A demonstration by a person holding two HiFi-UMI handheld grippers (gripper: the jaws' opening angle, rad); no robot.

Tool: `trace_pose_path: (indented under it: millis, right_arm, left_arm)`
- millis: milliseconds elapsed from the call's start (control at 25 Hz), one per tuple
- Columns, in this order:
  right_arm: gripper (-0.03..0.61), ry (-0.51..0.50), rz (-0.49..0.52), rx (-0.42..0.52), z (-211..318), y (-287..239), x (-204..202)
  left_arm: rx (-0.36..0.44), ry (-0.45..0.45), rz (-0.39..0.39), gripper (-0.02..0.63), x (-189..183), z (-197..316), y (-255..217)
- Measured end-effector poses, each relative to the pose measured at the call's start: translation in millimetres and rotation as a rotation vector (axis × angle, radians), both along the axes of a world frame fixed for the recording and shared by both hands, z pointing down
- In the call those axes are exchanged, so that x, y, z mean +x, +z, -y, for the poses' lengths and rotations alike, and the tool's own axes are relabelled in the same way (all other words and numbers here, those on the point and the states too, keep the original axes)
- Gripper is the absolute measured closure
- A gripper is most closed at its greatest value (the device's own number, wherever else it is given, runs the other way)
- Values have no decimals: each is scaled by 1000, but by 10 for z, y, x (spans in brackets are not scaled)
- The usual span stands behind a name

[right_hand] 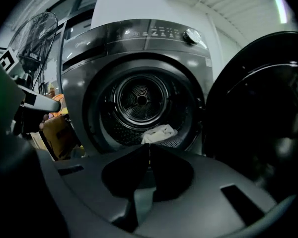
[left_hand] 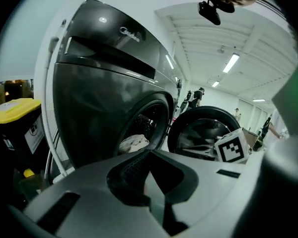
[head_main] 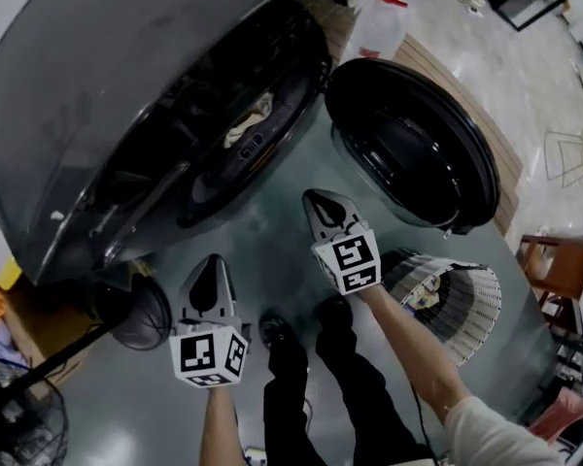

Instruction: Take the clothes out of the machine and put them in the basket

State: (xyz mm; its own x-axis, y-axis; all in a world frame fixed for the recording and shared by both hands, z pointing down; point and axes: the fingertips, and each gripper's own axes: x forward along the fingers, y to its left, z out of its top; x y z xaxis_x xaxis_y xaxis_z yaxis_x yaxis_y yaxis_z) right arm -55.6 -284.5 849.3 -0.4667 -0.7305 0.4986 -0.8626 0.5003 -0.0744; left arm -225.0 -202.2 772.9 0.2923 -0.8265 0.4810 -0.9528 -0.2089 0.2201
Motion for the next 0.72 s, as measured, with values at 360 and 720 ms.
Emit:
trace_pose_path:
  millis: [360,720]
  right_arm:
    - [547,-90,-35,59,784,643,-743]
    - [150,-147,-162,121,1567,1366,-1189]
  left_arm:
    - [42,-64,24,595,-550,-116,600]
    - [62,-90,72,595,-924,-354,1162]
